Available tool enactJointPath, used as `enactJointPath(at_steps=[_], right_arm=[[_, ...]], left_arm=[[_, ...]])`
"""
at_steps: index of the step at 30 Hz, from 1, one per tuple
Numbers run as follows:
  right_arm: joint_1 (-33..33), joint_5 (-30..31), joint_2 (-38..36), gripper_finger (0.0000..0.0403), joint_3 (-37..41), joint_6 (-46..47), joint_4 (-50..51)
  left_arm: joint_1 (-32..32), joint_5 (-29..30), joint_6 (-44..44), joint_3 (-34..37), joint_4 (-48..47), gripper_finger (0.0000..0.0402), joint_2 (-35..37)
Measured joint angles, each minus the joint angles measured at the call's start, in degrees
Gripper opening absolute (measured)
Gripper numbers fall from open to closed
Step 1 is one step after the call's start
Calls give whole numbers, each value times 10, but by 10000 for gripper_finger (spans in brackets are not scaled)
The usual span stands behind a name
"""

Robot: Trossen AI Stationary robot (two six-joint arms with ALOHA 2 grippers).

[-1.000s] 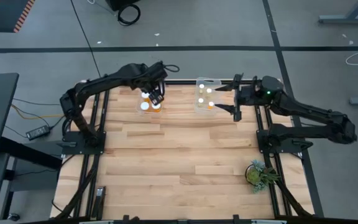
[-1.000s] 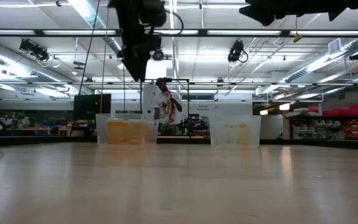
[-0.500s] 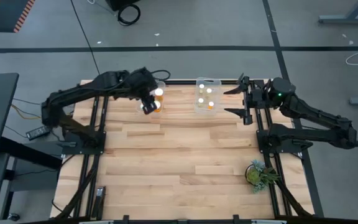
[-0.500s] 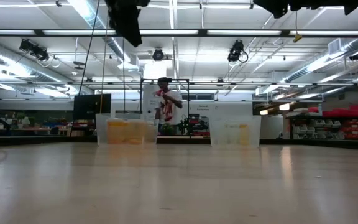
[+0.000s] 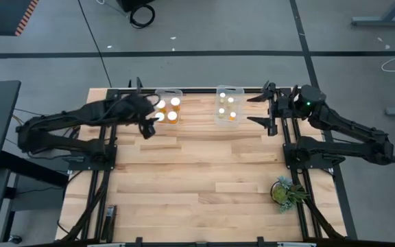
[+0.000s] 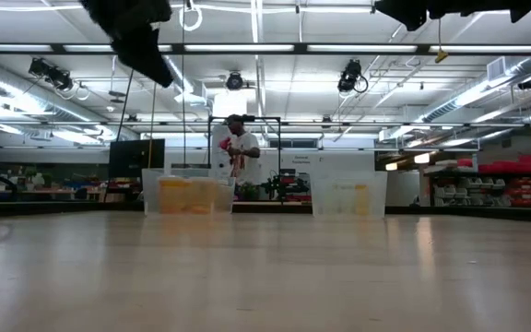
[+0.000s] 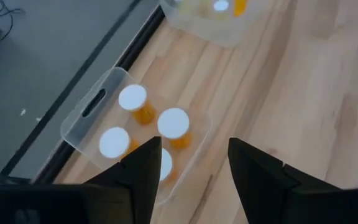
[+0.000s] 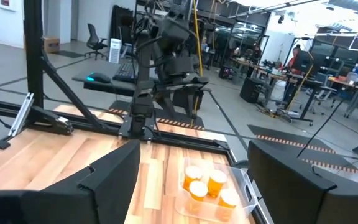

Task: Pick and place medicine bottles into bin by pill shape (circle, oval)
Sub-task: Return to Home Position

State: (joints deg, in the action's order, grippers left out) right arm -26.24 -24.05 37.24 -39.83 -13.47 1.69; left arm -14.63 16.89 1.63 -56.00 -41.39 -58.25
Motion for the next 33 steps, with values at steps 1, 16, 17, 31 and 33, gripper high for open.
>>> enactJointPath(at_steps=[1,16,17,31,33], right_arm=[[0,0,2,305,0,0,0],[0,0,27,305,0,-4,-16],[0,0,26,305,0,-4,-17],[0,0,25,305,0,4,-9],[0,0,25,305,0,4,-8]], left_arm=[[0,0,5,26,23,193,19],[37,-122,22,331,408,168,170],[43,-122,22,344,418,165,178],[133,-123,21,495,540,121,320],[139,-123,10,511,557,116,343]])
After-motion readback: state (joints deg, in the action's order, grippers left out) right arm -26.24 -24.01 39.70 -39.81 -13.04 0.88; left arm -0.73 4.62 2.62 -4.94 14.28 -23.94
